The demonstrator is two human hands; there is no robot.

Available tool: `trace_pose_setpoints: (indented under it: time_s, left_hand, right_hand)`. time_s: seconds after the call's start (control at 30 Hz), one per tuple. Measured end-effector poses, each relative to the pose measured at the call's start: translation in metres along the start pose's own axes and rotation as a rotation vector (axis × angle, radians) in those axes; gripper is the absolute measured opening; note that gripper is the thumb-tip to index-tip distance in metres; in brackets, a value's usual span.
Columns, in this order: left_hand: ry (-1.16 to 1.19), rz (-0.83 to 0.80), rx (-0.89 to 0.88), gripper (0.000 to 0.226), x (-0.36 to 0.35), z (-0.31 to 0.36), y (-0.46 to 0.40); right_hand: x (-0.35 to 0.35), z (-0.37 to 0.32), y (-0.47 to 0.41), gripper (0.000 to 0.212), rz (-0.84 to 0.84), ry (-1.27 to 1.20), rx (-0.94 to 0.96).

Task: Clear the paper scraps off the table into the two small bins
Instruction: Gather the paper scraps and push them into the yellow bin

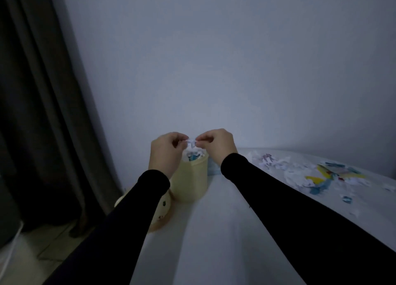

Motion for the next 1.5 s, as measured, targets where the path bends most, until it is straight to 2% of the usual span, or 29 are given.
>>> trace_pose_setpoints:
  time_s: [0.17,0.33,0.5,0.63,0.83,1.0,1.07,1.13,1.23,1.33,1.5]
  left_hand:
    - [-0.095,-0.051,-0.015,0.009,-0.009,-0.022,-0.019]
    - [-0.208,-0.137,-0.095,0.003,-0.018,-0.028,-0.024]
    - [-0.255,-0.248,-0.146,0.018,-0.020,-0.025,-0.023]
    - [-0.238,-0.270,-0.110,0.023,-0.018,-0.030,-0.020]
    - [-0.131,-0.202,-0.060,0.014,-0.010,-0.028,-0.019]
    - [-0.184,-0.187,-0.127,0.009,-0.011,-0.022,-0.018]
    - [-0.203,-0.174,-0.130,0.013,-0.013,-0.024,-0.017]
    - [-0.195,-0.140,-0.106,0.016,-0.014,-0.026,-0.015]
    - [-0.157,-0.080,-0.036,0.013,-0.012,-0.029,-0.013]
    - [-0.116,-0.036,0.017,0.009,-0.009,-0.031,-0.011]
    - [-0.129,-0.070,-0.001,0.017,-0.015,-0.034,-0.010]
  right_hand:
    - [-0.026,0.017,-0.018,0.021,-0.186,0.278,-0.017]
    - [-0.031,0.021,-0.021,0.027,-0.309,0.340,0.033]
    - [-0.037,0.025,-0.021,0.038,-0.433,0.451,0.045]
    - [-0.028,0.022,-0.023,0.034,-0.334,0.359,0.054]
    - [-0.026,0.019,-0.023,0.024,-0.177,0.262,0.027]
    - [-0.027,0.018,-0.022,0.017,-0.181,0.204,-0.005]
    - [-0.028,0.018,-0.022,0.025,-0.184,0.198,-0.002]
    - [-0.029,0.020,-0.022,0.030,-0.170,0.197,-0.015]
    - [-0.029,0.020,-0.021,0.027,-0.147,0.172,-0.035]
    - [-0.027,0.014,-0.019,0.024,-0.132,0.149,-0.002]
    - [-0.017,0.010,-0.011,0.019,-0.016,0.096,0.113]
Point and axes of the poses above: each hand's wrist, its own y-axis away from the middle knuckle, its own x-axis out of the back of the hand, z = x × y, the point moved 7 cm from there along -y, towards the middle knuckle, and after that the axes turned 11 degrees about -y, right-handed, at the moved point
